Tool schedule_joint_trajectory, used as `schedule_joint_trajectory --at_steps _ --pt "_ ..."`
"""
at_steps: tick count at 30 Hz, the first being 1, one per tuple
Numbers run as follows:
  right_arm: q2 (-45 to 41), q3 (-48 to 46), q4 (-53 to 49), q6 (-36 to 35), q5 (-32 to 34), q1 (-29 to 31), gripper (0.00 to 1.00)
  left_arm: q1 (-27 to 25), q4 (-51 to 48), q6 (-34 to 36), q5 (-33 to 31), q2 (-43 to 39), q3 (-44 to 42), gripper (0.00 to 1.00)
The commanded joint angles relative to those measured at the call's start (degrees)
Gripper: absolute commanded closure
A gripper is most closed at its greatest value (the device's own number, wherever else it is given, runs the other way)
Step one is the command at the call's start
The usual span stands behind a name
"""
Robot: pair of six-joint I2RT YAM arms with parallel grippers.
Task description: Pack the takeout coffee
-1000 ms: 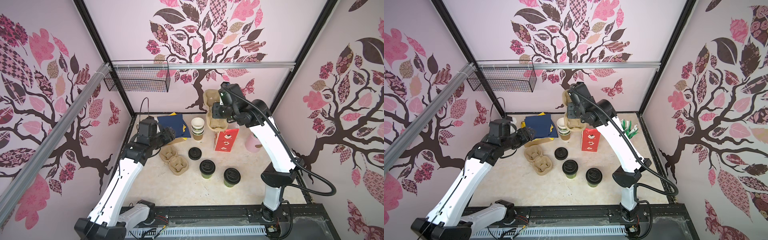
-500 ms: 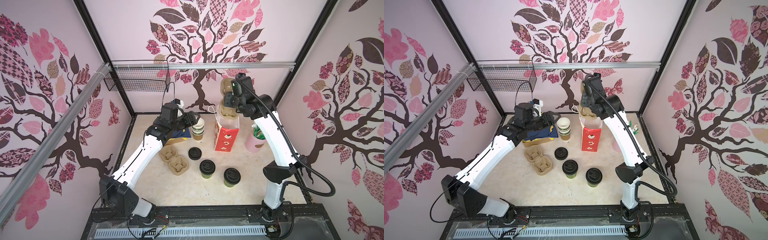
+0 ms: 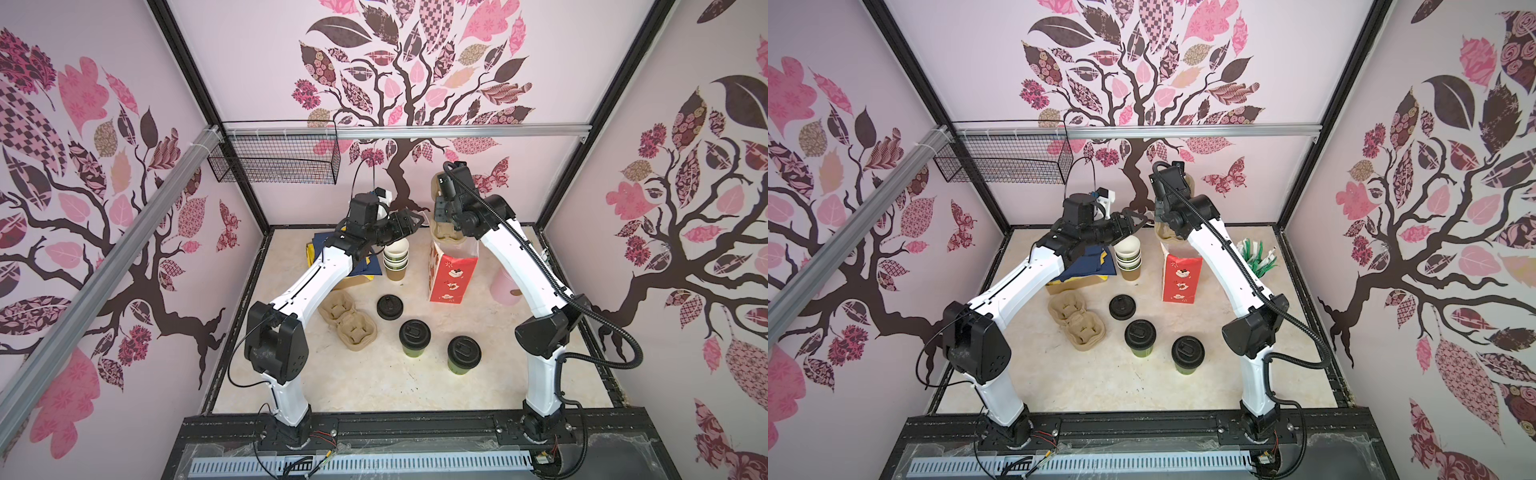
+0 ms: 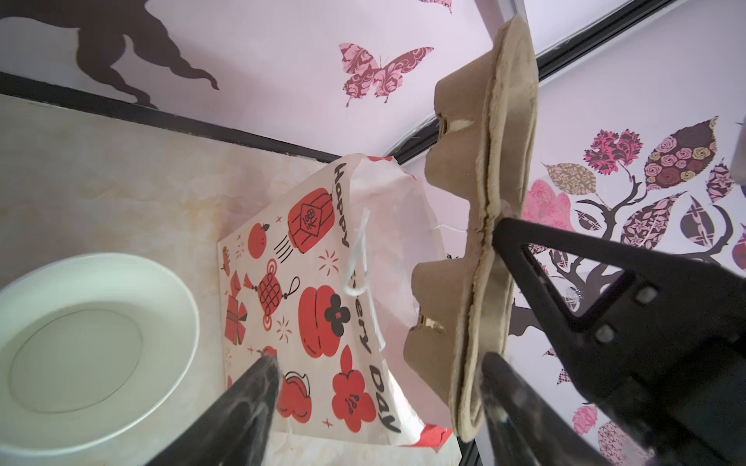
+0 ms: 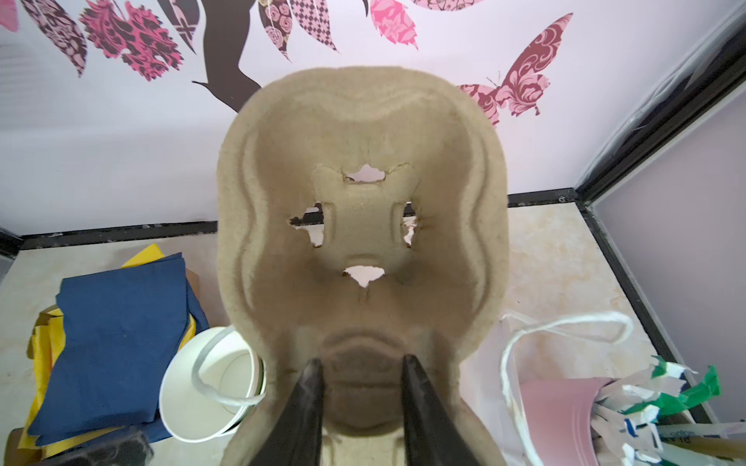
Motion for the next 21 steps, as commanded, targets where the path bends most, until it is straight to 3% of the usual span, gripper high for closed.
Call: schedule_joint_trajectory --at_steps 1,12,21 --pt "0.48 -0.95 1.69 -0.93 1.44 -1.17 0.92 -1.13 2.83 -0.63 1.77 2.24 4.94 0.19" --pt "1.79 -3.57 1.0 -1.33 1.35 -2.06 0.92 -1.2 2.31 -2.1 -0.96 8.15 10.26 0.26" --pt "1.23 -5.82 0.6 -1.35 0.65 -2.67 0.92 -1.13 1.83 -2.25 -1.34 11.08 13.07 0.43"
